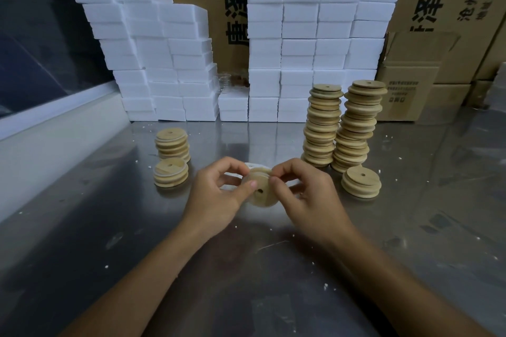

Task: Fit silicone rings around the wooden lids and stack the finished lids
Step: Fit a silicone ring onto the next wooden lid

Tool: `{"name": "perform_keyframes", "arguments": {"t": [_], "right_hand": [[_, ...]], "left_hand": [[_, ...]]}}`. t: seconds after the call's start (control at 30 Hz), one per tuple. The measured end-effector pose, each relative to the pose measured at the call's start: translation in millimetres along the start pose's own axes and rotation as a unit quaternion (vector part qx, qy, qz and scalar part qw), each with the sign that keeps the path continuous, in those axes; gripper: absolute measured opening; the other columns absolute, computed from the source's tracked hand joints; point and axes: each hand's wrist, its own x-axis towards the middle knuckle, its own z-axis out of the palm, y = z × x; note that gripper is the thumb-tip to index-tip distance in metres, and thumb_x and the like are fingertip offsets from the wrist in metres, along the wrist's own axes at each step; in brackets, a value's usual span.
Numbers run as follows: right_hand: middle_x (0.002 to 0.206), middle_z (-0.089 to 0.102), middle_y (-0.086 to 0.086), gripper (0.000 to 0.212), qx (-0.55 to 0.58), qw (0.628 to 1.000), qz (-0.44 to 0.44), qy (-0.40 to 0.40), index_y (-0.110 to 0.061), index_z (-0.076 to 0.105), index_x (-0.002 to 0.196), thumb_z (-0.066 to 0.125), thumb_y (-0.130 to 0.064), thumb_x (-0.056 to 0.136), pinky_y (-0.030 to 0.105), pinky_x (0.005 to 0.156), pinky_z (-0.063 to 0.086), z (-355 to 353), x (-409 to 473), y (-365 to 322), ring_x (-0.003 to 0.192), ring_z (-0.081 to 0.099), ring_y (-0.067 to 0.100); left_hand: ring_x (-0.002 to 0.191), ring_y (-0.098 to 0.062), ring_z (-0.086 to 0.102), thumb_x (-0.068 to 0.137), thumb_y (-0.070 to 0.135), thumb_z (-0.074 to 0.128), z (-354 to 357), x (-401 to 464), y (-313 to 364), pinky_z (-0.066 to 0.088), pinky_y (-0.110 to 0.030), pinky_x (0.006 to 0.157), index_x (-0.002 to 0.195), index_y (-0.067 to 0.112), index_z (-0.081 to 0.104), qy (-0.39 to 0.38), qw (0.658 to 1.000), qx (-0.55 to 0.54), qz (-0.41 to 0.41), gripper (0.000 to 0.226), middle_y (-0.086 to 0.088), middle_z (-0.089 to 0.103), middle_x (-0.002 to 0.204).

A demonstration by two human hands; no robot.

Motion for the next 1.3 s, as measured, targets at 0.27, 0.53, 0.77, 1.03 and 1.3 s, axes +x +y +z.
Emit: {"name": "perform_keyframes", "arguments": {"t": [0.27,0.53,0.77,1.03,1.3], "right_hand": [[0.092,0.068,-0.013,0.004,-0.031,0.998,-0.048,-0.033,-0.016,0.067,0.098,0.065,-0.017,0.094,0.014,0.072,0.052,0,1,-2,0.090,0.065,0.006],[0.093,0.070,-0.008,0.018,0.105,0.994,0.042,0.007,-0.021,0.062,0.099,0.074,-0.014,0.088,0.036,0.069,0.058,7,1,-1,0.078,0.067,0.015],[0.094,0.073,0.008,0.021,0.184,0.979,0.084,0.022,-0.019,0.060,0.101,0.073,-0.009,0.088,0.038,0.065,0.060,11,2,-6,0.076,0.070,0.023],[0.092,0.070,-0.008,0.020,0.130,0.987,0.068,0.060,-0.025,0.064,0.098,0.067,-0.006,0.092,0.031,0.065,0.056,5,6,-4,0.079,0.067,0.012],[0.086,0.074,-0.009,0.022,0.072,0.994,0.051,0.064,-0.028,0.070,0.088,0.070,-0.006,0.089,0.038,0.071,0.057,4,4,-5,0.080,0.068,0.011]], "left_hand": [[0.082,-0.011,0.070,0.078,0.001,0.077,4,-3,3,0.055,-0.022,0.071,0.074,0.027,0.069,-0.010,1.000,0.004,0.022,0.027,0.010,0.073,0.082],[0.081,-0.024,0.072,0.084,-0.005,0.065,9,-5,12,0.061,-0.042,0.073,0.075,0.004,0.062,0.030,0.949,-0.267,-0.168,0.014,-0.015,0.073,0.090],[0.081,-0.034,0.073,0.091,-0.004,0.054,8,0,17,0.060,-0.048,0.062,0.083,0.000,0.053,0.063,0.873,-0.423,-0.234,0.009,-0.025,0.069,0.089],[0.082,-0.029,0.073,0.084,-0.006,0.065,5,-2,14,0.060,-0.038,0.065,0.075,0.001,0.050,0.039,0.954,-0.245,-0.167,0.019,-0.024,0.066,0.091],[0.066,-0.012,0.068,0.082,-0.002,0.071,5,-3,12,0.057,-0.025,0.060,0.079,0.012,0.065,0.011,0.997,-0.067,-0.029,0.016,0.003,0.069,0.076]]}}
